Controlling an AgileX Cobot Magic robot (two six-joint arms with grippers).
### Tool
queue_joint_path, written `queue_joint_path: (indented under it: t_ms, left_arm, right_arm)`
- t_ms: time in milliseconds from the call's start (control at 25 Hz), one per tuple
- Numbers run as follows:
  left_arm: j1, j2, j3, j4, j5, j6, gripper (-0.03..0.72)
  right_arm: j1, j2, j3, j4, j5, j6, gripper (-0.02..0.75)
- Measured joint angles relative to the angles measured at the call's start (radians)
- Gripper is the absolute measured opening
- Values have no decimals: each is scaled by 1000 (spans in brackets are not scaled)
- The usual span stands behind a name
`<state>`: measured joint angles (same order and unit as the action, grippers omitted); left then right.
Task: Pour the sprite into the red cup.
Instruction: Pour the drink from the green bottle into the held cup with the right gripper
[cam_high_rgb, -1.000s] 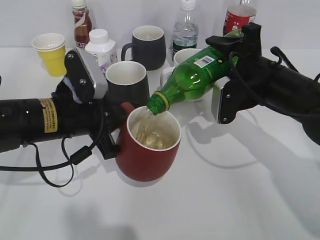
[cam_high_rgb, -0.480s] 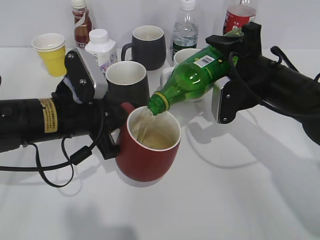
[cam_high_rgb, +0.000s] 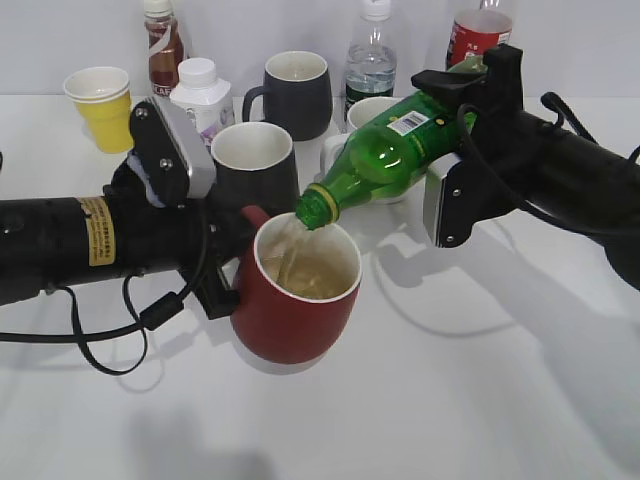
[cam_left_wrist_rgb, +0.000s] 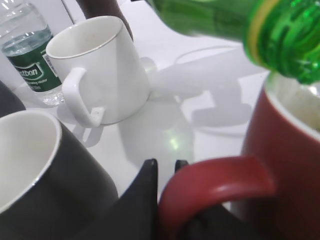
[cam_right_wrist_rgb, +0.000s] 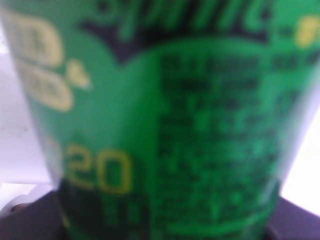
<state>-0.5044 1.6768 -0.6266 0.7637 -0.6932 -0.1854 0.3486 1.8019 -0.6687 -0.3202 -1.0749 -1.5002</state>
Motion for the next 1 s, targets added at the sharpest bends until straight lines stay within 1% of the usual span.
queue_joint_path:
  t_ms: [520, 600, 760, 1000]
  left_arm:
    - [0, 0, 0, 0, 2, 0, 71]
    - [0, 0, 0, -3, -10, 0, 71]
    - [0, 0, 0, -51, -37, 0, 71]
    - [0, 0, 0, -91, -54, 0, 71]
  right_arm:
    - [0, 0, 0, 10, 9, 26, 396]
    - [0, 0, 0, 18, 27, 68, 396]
    - [0, 0, 0, 35, 34, 177, 396]
    - [0, 0, 0, 34, 56, 410, 396]
